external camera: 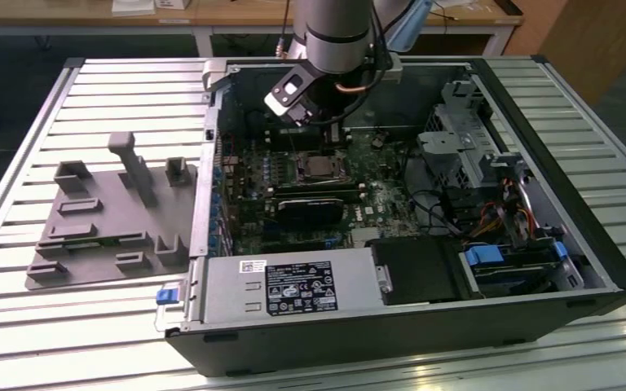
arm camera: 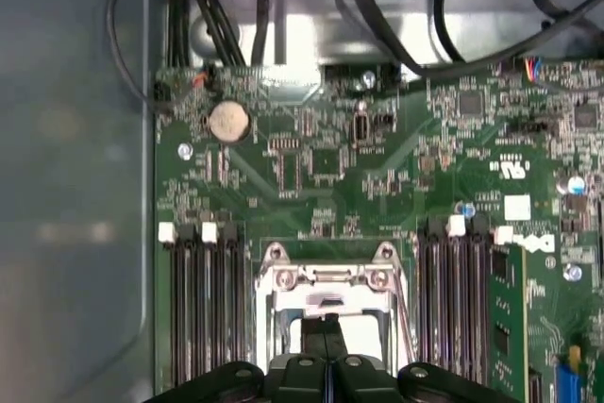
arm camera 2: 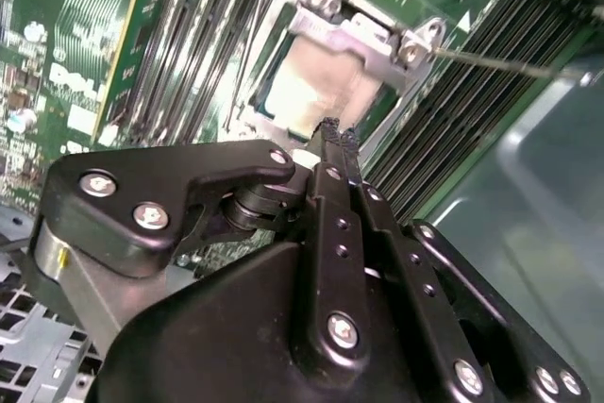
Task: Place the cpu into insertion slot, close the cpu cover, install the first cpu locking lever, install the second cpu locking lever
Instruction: 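Close the cpu cover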
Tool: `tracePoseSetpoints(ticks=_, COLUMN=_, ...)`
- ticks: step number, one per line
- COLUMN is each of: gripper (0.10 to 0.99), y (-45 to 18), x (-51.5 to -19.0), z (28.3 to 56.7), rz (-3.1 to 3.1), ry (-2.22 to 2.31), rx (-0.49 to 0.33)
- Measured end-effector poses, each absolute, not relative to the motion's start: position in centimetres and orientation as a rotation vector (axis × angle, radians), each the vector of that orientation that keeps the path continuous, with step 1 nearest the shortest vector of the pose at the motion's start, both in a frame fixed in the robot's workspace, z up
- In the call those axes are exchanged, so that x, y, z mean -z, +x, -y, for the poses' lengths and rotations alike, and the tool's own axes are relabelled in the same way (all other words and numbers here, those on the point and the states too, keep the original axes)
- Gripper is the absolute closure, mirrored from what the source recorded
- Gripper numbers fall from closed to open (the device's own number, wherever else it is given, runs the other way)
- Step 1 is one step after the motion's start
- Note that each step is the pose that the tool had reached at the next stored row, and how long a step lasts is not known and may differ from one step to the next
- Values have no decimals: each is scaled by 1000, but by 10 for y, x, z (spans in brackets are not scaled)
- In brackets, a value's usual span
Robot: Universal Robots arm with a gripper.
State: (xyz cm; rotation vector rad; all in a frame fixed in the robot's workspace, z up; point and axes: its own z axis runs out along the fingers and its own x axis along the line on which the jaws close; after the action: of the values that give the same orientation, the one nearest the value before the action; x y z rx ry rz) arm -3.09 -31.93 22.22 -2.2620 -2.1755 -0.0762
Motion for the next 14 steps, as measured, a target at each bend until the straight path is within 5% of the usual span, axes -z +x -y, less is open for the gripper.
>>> tracePoseSetpoints(ticks=14, gripper=984, y=-37, x=-221, z=319, rz=2251, ry=-2186, rx=76)
